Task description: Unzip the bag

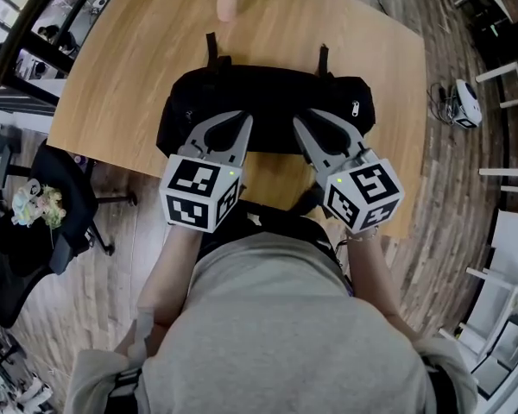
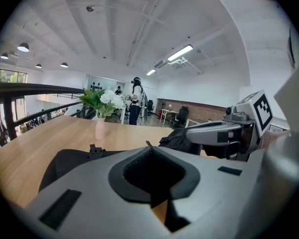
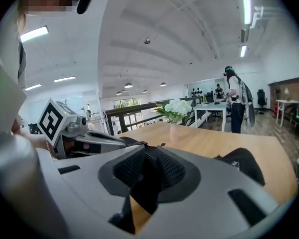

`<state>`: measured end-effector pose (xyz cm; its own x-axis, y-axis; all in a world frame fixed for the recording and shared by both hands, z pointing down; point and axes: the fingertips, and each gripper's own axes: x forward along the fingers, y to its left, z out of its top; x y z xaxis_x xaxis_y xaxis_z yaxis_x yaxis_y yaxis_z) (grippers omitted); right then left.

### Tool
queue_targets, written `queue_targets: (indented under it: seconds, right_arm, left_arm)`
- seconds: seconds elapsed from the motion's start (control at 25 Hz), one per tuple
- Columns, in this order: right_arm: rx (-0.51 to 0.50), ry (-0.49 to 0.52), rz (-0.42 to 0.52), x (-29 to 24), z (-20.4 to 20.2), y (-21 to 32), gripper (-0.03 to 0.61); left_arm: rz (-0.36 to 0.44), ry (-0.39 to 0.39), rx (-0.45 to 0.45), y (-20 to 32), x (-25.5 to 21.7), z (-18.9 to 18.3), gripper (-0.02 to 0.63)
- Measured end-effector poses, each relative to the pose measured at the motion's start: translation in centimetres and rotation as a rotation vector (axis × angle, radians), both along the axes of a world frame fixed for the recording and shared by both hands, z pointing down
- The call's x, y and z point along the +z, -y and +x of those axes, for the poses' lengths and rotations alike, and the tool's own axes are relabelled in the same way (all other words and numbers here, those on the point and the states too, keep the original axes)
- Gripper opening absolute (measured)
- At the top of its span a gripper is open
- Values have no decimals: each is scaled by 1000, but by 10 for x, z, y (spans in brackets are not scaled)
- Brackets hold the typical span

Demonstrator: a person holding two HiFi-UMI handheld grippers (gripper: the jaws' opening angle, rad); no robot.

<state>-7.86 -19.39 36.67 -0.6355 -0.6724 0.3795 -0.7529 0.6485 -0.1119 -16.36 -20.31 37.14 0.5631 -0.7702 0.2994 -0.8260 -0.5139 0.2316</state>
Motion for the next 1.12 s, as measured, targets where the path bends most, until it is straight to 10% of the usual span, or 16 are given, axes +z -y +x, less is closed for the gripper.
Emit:
queue_targets:
  seconds: [1.12]
  right_arm:
    - [-18,67,-152,28,6,-28,6]
  left_arm:
    - [-110,52,86,-26,29,47,19]
